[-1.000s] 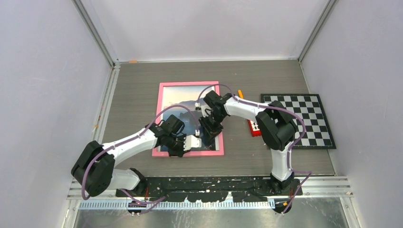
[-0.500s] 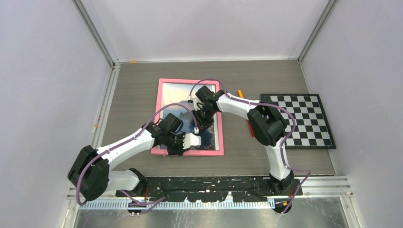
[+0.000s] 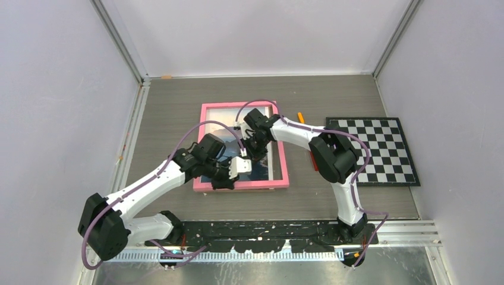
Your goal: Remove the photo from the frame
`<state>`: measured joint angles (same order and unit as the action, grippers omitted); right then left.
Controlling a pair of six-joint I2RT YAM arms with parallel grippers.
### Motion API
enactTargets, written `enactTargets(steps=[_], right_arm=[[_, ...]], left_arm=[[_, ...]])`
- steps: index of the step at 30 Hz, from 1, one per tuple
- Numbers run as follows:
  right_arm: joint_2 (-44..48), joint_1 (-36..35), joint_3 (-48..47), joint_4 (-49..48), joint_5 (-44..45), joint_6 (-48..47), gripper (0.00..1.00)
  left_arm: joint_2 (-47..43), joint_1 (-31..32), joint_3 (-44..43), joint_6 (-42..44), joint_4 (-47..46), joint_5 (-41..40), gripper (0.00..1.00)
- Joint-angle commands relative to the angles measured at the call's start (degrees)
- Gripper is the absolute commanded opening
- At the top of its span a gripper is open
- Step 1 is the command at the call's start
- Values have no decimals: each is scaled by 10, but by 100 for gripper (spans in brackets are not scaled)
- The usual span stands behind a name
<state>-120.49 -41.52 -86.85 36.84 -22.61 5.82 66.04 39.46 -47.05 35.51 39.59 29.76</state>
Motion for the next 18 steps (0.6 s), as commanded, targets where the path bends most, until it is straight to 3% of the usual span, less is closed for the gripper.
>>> enactTargets(steps=[1, 5, 10, 18], right_arm=[[-17, 2, 14, 38, 47, -36, 38], [37, 3, -31, 42, -1, -30, 48], [66, 6, -76, 73, -35, -34, 51], [128, 40, -29, 68, -83, -14, 56]], left_arm=[[-4, -2, -11, 6, -31, 1, 0], [10, -3, 8, 34, -52, -34, 0], [47, -8, 18, 55, -76, -52, 0], [90, -12, 32, 72, -106, -86, 0]])
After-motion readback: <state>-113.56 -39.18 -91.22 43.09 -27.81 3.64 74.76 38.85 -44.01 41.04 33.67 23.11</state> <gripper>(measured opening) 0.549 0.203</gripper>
